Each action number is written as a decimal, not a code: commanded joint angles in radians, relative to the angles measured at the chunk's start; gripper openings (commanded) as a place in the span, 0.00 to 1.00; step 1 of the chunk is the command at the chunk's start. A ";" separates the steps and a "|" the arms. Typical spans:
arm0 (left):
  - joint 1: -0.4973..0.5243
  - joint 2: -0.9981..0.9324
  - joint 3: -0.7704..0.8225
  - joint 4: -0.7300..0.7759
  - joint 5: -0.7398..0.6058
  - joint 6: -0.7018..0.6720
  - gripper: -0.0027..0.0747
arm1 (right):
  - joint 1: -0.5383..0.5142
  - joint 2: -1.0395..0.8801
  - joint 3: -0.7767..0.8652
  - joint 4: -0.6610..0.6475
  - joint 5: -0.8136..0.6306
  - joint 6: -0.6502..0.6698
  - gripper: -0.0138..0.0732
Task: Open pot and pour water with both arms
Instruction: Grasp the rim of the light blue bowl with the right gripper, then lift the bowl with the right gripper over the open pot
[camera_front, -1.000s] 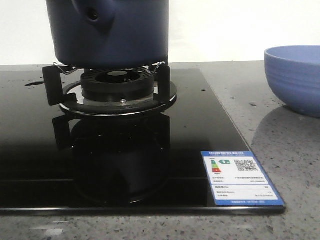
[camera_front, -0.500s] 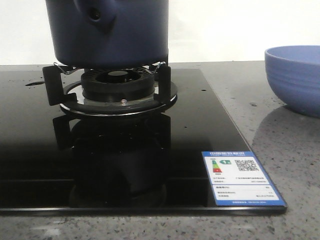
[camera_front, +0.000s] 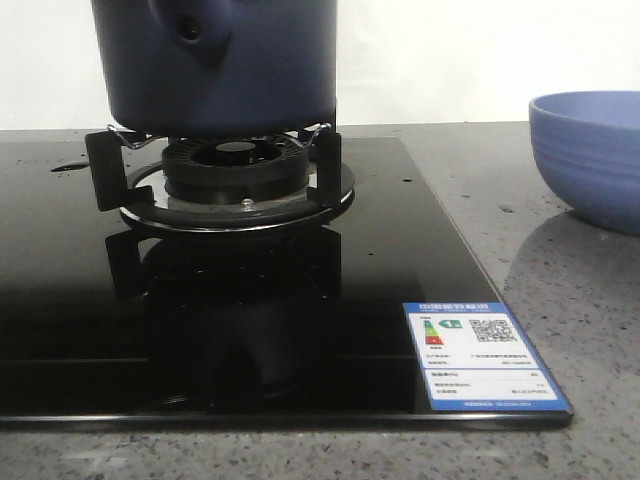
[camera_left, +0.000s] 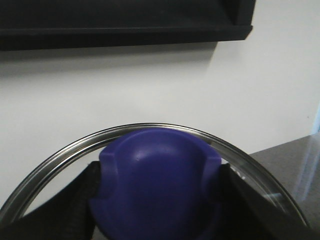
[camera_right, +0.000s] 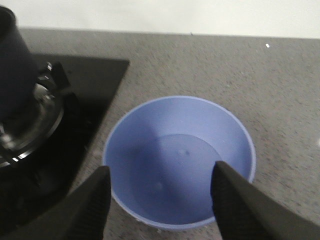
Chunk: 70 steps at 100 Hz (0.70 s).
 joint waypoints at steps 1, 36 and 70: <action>0.045 -0.044 -0.036 -0.009 -0.060 -0.003 0.44 | -0.015 0.087 -0.119 -0.053 0.043 -0.012 0.62; 0.205 -0.058 -0.036 -0.009 -0.001 -0.003 0.44 | -0.145 0.444 -0.423 -0.071 0.234 -0.012 0.62; 0.244 -0.058 -0.036 -0.008 -0.001 -0.003 0.44 | -0.279 0.643 -0.459 0.068 0.324 -0.102 0.62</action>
